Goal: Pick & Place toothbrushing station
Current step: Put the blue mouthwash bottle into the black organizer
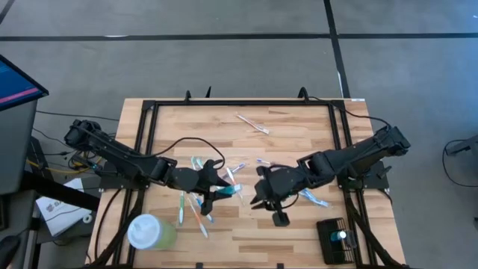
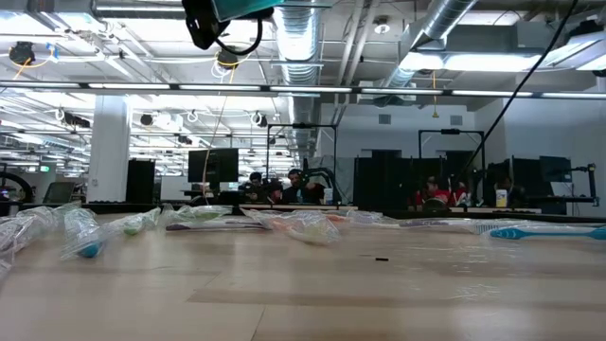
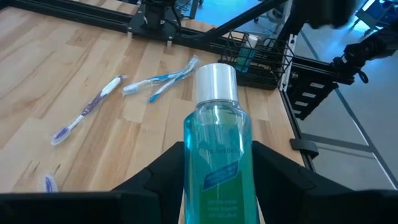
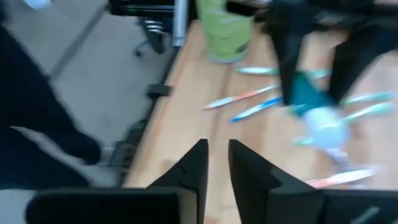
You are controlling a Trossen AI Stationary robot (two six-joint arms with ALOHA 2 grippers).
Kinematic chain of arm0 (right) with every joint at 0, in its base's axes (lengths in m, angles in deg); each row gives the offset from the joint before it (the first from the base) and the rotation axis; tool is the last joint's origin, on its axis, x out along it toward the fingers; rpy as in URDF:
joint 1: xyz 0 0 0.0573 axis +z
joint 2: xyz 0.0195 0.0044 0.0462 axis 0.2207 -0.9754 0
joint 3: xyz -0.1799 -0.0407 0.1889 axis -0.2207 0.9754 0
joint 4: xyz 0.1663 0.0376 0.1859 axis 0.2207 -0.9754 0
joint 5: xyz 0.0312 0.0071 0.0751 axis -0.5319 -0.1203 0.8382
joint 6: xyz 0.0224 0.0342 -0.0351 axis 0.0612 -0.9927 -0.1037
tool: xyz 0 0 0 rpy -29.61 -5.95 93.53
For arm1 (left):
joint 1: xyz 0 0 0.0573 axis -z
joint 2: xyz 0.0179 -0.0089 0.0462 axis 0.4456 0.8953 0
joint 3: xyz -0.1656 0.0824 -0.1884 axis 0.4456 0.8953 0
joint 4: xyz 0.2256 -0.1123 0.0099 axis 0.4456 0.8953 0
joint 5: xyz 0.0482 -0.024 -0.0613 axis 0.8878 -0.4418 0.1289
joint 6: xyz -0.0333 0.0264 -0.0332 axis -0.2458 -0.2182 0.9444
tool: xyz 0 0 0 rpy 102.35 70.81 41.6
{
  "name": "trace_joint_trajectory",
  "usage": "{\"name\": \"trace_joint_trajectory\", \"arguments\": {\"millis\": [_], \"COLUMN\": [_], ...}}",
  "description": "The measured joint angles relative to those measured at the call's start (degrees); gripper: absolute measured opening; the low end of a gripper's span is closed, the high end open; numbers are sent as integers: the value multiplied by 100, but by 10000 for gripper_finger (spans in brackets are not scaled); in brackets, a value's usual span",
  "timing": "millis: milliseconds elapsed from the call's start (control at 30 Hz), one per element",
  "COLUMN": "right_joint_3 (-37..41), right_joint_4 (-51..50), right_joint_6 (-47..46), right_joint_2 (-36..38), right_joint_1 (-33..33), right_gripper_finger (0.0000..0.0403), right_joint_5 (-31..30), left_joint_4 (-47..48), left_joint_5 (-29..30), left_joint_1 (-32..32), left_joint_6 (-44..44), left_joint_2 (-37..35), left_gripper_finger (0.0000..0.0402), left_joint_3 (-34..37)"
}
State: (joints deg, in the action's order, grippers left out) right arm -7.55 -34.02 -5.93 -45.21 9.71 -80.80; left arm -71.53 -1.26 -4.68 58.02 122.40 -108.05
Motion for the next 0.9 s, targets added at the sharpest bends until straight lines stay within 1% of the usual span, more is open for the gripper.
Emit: {"name": "trace_joint_trajectory", "arguments": {"millis": [67, 100, 233, 300, 367, 467, 567, 633, 800, 900], "right_joint_3": [0, 0, 0, 0, 0, 0, -2, -2, -2, -3], "right_joint_4": [32, 68, 90, 110, 164, 263, 387, 462, 780, 782], "right_joint_6": [253, 264, -309, -447, -565, -1292, -2122, -2247, -2265, -2266], "right_joint_2": [0, 0, 0, 0, 0, 0, -49, -113, -331, -368], "right_joint_1": [-42, -78, -291, -381, -446, -573, -737, -789, -705, -663], "right_gripper_finger": [37, 31, 18, 21, 31, 60, 99, 129, 211, 251], "right_joint_5": [-369, -456, -444, -358, -252, -189, 189, 329, 366, 365], "left_joint_4": [0, 0, -2, -4, -4, -9, -16, -35, -57, -57], "left_joint_5": [-6, -8, -20, -20, -24, -31, -31, -31, -31, -30], "left_joint_1": [0, 0, 0, 0, 0, 0, 0, 0, 0, 0], "left_joint_6": [0, 0, 0, 0, 0, 0, 0, 0, -2, -2], "left_joint_2": [0, 0, 0, 0, 0, 0, 0, 0, 0, 0], "left_gripper_finger": [150, 150, 150, 150, 150, 150, 150, 150, 150, 150], "left_joint_3": [0, 0, 0, 0, 0, 0, 0, 0, 0, 0]}}
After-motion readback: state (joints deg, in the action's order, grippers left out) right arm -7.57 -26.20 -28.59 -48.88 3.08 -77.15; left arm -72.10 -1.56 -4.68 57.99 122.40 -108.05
